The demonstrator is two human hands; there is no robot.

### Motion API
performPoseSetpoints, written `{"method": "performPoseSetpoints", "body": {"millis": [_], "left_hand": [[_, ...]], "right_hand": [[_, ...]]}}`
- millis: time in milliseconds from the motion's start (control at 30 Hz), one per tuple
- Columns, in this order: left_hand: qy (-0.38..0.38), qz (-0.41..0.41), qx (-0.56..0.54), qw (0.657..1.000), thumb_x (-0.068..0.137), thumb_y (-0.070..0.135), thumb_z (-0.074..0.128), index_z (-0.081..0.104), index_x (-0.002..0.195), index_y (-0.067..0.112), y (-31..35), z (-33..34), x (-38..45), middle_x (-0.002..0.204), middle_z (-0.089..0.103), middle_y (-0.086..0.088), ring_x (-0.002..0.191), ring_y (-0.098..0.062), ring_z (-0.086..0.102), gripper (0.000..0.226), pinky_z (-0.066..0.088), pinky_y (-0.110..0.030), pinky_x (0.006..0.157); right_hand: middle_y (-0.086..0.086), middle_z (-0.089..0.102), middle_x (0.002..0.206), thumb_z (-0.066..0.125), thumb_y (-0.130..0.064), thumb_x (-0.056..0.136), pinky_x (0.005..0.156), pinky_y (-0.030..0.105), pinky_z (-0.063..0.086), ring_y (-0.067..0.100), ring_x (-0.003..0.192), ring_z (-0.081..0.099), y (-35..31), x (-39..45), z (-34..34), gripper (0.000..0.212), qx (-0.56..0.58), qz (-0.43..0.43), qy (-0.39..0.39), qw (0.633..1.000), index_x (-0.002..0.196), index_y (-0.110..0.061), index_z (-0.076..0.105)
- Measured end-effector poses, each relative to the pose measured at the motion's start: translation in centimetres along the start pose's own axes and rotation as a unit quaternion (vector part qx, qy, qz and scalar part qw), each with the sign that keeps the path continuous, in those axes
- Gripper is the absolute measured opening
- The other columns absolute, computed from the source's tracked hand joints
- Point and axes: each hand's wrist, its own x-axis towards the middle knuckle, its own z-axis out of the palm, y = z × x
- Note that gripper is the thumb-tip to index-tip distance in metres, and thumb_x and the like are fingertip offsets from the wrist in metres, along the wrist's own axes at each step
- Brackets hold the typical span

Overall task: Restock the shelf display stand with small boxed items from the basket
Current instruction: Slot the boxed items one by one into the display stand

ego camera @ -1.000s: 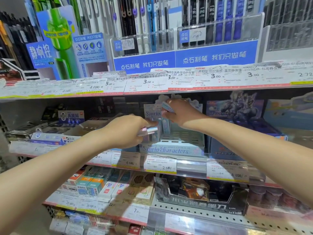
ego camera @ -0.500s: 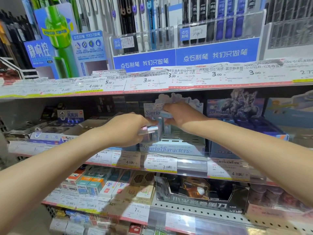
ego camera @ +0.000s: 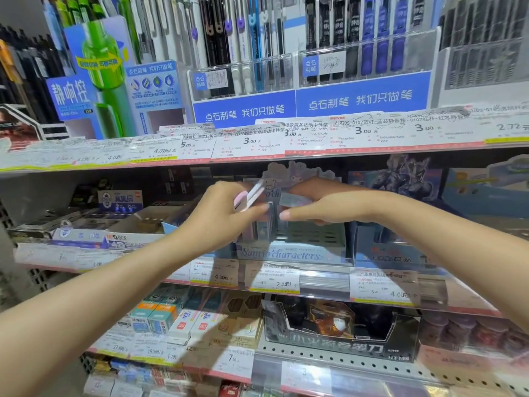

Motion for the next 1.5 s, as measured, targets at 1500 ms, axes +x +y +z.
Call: {"method": "performPoseSetpoints", "body": {"millis": [1500], "left_hand": [[-0.177,0.006,0.212,0.961,0.080,0.009,0.053,0.066,0.102,0.022,-1.3,-1.1,-0.5,0.065,0.059,0.011,0.058,-0.008,0.052,0.028,0.047,-0.034,0.061]], "right_hand": [[0.007,0.058,0.089,0.065,-0.012,0.081,0.069,0.022,0.038,0.021,0.081,0.054,0.4,3.4,2.7,0.020,-0.075,-0.013,0.190,0.979,0.100,-0.009,0.062]]}}
